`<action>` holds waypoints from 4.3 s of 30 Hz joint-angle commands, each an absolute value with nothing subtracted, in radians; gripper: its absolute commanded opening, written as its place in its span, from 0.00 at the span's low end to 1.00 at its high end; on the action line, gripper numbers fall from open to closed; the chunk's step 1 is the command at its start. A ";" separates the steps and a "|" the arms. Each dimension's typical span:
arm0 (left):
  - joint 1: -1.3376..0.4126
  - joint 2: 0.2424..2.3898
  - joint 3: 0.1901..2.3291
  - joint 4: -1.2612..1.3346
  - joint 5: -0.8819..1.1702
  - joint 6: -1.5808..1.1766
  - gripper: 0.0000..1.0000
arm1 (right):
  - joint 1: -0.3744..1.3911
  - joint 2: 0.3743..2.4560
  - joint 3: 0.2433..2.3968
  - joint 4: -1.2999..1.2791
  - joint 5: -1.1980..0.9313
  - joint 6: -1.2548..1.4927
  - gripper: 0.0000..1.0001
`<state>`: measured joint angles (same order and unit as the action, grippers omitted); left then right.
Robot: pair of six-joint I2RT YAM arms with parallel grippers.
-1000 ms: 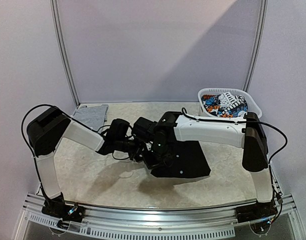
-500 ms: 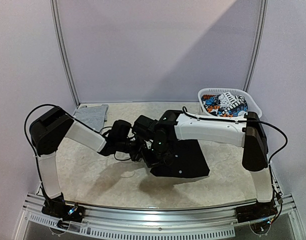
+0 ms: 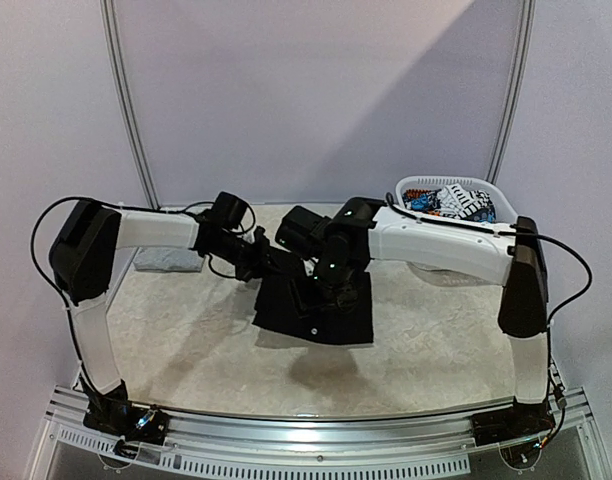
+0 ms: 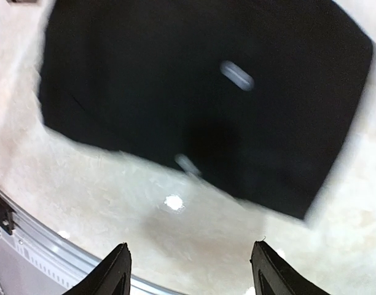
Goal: Fold and stack the mixed laundry pile
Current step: Place the square-folded shirt at the corner of the board, then reset both arms
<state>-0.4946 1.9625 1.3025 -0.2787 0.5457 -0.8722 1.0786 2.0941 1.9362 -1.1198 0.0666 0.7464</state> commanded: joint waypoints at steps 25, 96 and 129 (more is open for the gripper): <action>-0.080 2.201 2.282 -1.210 0.192 -0.100 0.00 | 1.047 1.818 1.667 -1.149 0.110 0.820 0.67; 0.043 2.150 2.302 -0.979 -0.368 -0.056 1.00 | 1.020 1.979 1.848 -1.276 0.063 0.683 0.67; -0.061 1.371 1.550 -1.074 0.071 -0.173 1.00 | 0.993 1.845 2.130 -1.322 0.432 0.674 0.99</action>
<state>-0.0460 1.4662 1.6924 -1.0790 0.0082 -0.1658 0.9989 1.9186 2.1372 -1.3182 0.3302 0.6479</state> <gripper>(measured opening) 0.995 0.988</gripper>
